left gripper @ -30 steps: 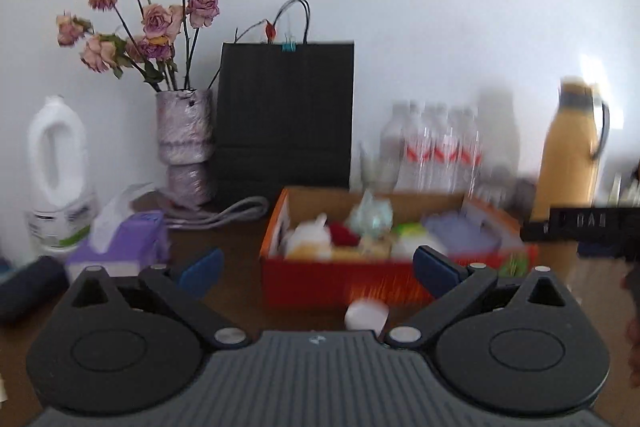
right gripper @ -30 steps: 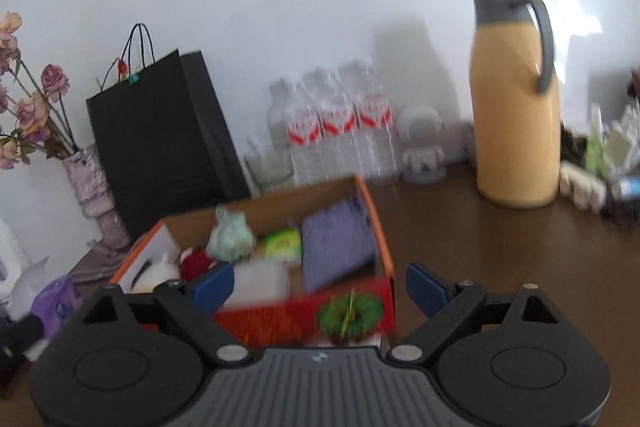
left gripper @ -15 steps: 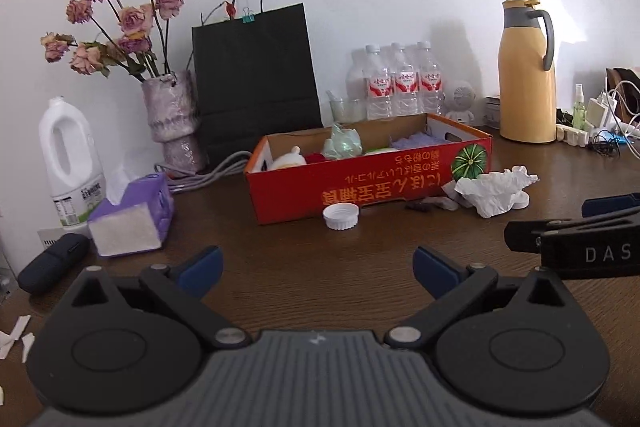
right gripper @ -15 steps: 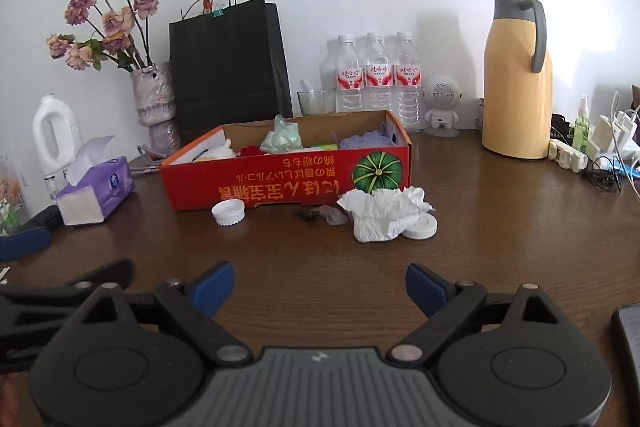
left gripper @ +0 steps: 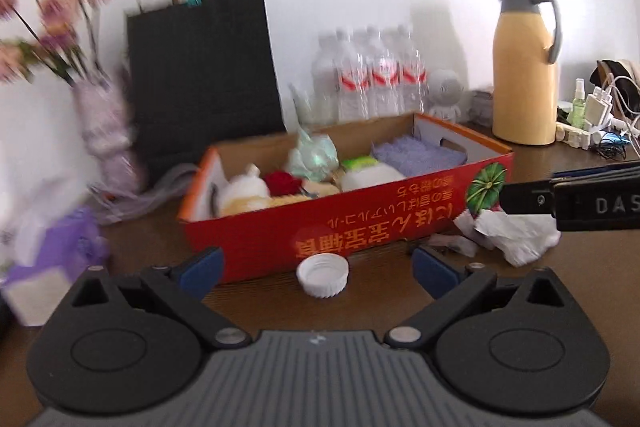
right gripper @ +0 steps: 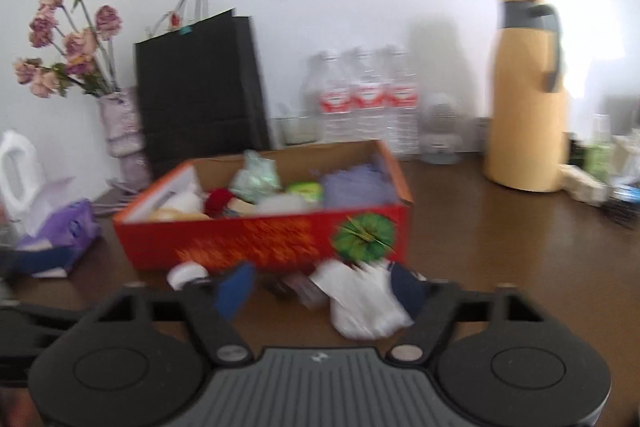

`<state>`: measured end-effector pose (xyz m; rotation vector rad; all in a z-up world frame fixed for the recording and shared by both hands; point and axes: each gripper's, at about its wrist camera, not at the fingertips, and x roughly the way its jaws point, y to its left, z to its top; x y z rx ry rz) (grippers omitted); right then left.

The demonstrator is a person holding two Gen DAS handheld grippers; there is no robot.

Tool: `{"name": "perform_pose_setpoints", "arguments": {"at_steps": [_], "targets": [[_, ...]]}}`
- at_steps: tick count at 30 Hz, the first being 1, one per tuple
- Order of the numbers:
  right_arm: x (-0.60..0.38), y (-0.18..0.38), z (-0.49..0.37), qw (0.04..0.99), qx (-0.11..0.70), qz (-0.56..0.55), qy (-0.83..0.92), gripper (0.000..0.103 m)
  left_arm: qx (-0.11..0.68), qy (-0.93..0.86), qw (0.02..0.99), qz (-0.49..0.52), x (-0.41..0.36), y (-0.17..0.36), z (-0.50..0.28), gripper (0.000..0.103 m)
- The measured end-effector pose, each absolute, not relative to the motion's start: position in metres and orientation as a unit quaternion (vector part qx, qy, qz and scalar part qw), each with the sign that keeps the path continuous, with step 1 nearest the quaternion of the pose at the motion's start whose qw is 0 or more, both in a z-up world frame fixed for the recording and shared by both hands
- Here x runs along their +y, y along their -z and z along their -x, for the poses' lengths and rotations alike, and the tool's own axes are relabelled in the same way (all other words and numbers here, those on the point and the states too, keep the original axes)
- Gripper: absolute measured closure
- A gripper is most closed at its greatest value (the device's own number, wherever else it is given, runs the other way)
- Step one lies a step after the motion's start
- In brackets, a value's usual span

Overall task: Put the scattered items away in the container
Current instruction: 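Grasp the large white bottle cap with the left tool while the right tool grasps a small clear packet, then carry the bottle cap and clear packet into the box and open both tools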

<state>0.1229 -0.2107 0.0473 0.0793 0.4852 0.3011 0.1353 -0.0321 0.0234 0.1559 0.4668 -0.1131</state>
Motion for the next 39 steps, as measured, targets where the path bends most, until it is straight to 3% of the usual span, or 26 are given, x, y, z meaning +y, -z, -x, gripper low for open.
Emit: {"name": "perform_pose_setpoints", "arguments": {"at_steps": [2, 6, 9, 11, 13, 17, 27, 39], "targets": [[-0.201, -0.046, -0.144, 0.95, 0.261, -0.035, -0.168, 0.065, 0.258, 0.07, 0.961, -0.076, -0.033, -0.015, -0.16, 0.011], [-0.179, -0.024, -0.179, 0.936, 0.302, 0.001, -0.179, 0.075, 0.286, 0.063, 0.953, -0.078, -0.033, -0.001, -0.192, 0.028], [-0.176, -0.01, -0.196, 0.93, 0.322, 0.004, -0.178, 0.079, 0.298, 0.065, 0.951, -0.044, -0.025, 0.003, -0.2, 0.031], [-0.177, -0.004, -0.2, 0.928, 0.329, 0.008, -0.174, 0.08, 0.304, 0.065, 0.95, -0.04, -0.022, 0.006, -0.2, 0.038], [-0.181, 0.001, -0.203, 0.927, 0.333, 0.007, -0.171, 0.08, 0.308, 0.065, 0.948, -0.041, -0.02, 0.008, -0.198, 0.052], [-0.176, 0.003, -0.194, 0.927, 0.33, 0.041, -0.172, 0.078, 0.314, 0.078, 0.946, -0.023, -0.015, 0.009, -0.199, 0.06], [-0.168, -0.011, -0.167, 0.932, 0.307, 0.048, -0.185, 0.087, 0.308, 0.07, 0.948, -0.044, -0.022, -0.001, -0.178, 0.062], [-0.189, -0.064, -0.045, 0.973, 0.136, 0.009, -0.185, 0.086, 0.139, 0.025, 0.989, -0.043, -0.045, -0.048, -0.011, 0.062]]}}
